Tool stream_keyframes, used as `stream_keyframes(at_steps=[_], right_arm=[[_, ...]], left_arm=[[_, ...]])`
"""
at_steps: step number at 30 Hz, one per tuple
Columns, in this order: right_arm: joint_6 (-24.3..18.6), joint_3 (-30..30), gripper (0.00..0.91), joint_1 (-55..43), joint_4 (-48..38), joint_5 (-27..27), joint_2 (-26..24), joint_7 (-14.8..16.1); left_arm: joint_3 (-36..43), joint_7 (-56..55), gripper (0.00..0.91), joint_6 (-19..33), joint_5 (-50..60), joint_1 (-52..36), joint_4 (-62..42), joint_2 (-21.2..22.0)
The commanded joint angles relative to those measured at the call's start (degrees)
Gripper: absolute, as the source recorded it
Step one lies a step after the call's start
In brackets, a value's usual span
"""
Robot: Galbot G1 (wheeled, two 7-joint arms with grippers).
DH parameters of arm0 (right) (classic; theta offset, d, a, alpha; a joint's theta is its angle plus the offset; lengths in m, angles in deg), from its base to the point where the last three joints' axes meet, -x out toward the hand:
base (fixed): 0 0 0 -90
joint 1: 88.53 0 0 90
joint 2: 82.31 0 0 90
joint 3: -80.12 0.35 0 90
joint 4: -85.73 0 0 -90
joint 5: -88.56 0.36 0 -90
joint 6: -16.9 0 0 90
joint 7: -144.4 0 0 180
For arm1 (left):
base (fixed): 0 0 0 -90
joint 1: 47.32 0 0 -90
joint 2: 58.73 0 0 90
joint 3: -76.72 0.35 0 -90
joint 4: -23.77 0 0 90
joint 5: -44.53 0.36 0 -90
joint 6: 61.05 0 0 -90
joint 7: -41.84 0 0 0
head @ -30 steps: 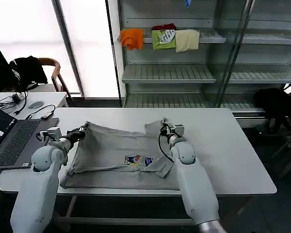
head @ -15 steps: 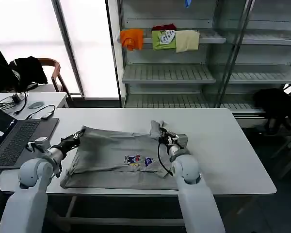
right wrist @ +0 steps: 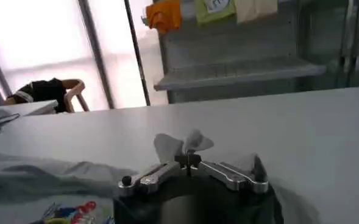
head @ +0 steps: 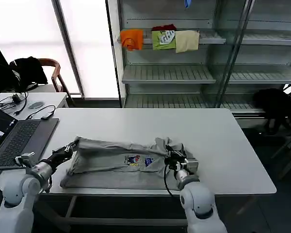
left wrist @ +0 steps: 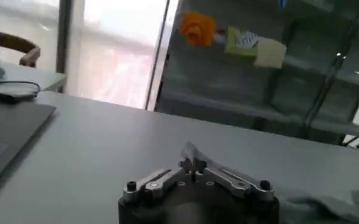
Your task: Fold and organize the clothes.
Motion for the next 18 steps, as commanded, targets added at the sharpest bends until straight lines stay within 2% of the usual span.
stream_keyframes(at_steps=[1,11,18], right_arm=[[0.32,0.66,0.0,7.37,6.38,-0.43,-0.73,-0.12],[0.27,1.3,0.0,11.17,7.47,-2.06,-0.82,0.14],[-0.61,0.85,0.0,12.49,5.88,-5.7,-0.47,0.4]], left_arm=[[-2.36,1.99,0.01,0.11,-0.49,6.84,3.44,-0.65],[-2.18,3.22,0.01,1.11,1.62,8.48,3.1,-0.44],[-3.81,3.12,0.01,0.62,0.47,9.27,3.97,-1.01]])
